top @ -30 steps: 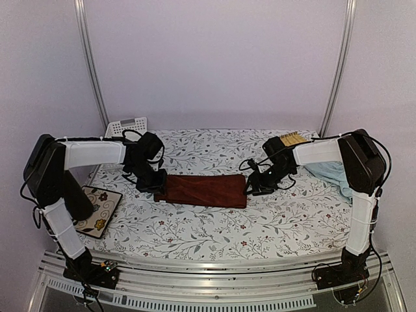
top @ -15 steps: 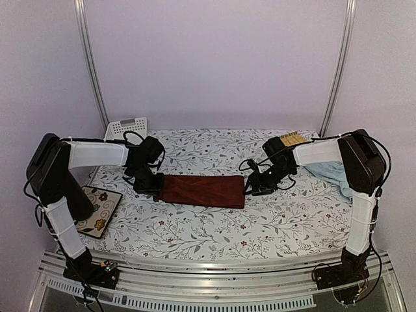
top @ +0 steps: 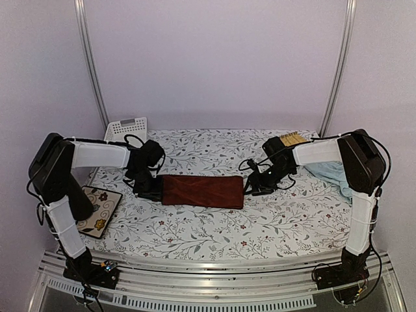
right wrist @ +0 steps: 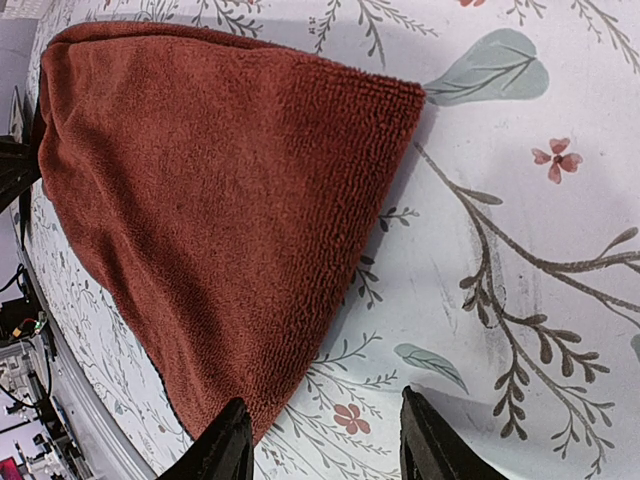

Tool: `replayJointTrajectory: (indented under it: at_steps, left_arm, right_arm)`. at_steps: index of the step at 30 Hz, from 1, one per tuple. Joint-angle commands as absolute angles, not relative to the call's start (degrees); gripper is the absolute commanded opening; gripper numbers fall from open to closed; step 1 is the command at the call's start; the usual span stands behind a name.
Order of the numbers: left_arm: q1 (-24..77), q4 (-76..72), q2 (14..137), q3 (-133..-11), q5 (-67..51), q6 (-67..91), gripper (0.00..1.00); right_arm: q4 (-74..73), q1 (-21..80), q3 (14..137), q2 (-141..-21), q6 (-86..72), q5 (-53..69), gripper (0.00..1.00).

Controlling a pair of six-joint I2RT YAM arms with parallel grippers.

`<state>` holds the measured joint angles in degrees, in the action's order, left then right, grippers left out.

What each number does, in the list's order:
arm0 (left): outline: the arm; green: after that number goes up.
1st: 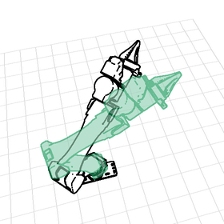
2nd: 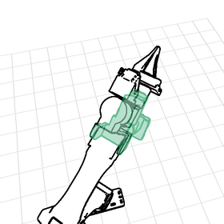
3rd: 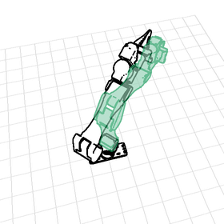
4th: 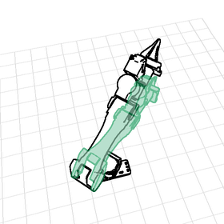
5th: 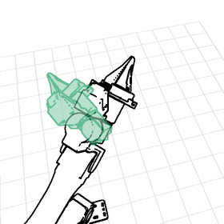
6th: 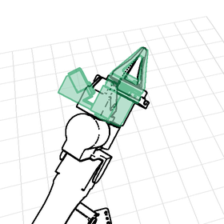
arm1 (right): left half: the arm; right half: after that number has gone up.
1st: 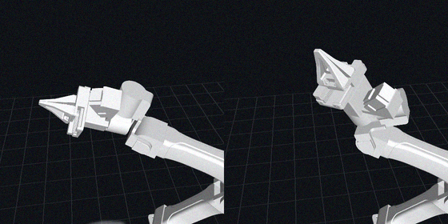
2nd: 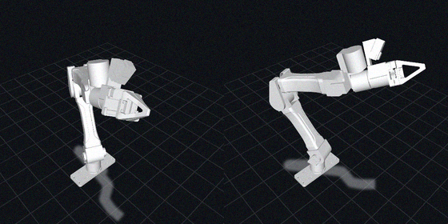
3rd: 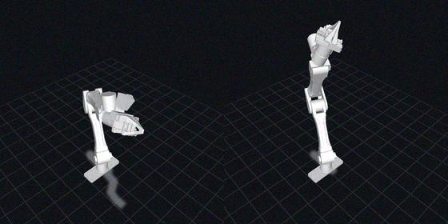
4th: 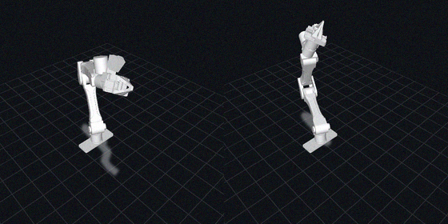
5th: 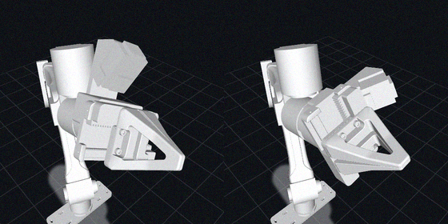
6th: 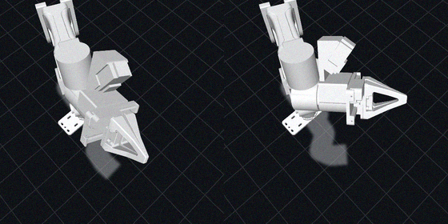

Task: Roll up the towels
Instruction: Adjust the towel at the center of the board.

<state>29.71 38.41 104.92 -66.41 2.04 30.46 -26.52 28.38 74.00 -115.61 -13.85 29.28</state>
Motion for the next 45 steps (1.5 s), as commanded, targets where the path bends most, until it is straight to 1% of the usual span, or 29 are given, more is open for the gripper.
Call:
replayJointTrajectory:
  at_steps: [1,4,8,12,18,26,32,42,45]
  left_arm:
    - [29.14,39.11,102.13,-69.3,1.97,31.09,0.43]
    - [28.85,39.14,101.93,-72.22,2.44,30.54,0.42]
    - [28.65,36.01,104.51,-74.31,0.39,29.58,0.38]
    - [27.84,35.87,108.0,-76.73,-1.29,29.96,0.35]
    - [25.72,33.01,110.48,-75.89,0.32,28.6,0.28]
    - [24.17,30.25,113.08,-77.08,-1.62,27.15,0.24]
    - [24.08,28.32,114.76,-76.03,-5.11,27.94,0.23]
    - [23.47,25.36,113.23,-74.65,-4.69,28.52,0.23]
    - [23.29,25.75,113.39,-75.1,-5.27,28.64,0.15]
  right_arm:
    - [-28.05,28.3,75.1,-117.8,-12.92,29.34,0.52]
    - [-27.87,28.31,75.15,-118.08,-12.87,29.63,0.51]
    - [-27.71,28.3,75.28,-118.12,-12.9,29.71,0.51]
    - [-27.87,28.3,75.07,-117.8,-12.66,29.54,0.52]
    - [-27.35,28.38,74.32,-117.56,-13.07,29.93,0.51]
    - [-27.34,28.61,74.11,-117.43,-13.21,29.83,0.52]
    - [-27.49,28.65,73.84,-117.26,-13.28,29.63,0.51]
    - [-27.77,28.74,74.0,-117.67,-13.24,29.71,0.51]
    - [-27.98,28.79,74.22,-117.69,-13.14,29.69,0.52]
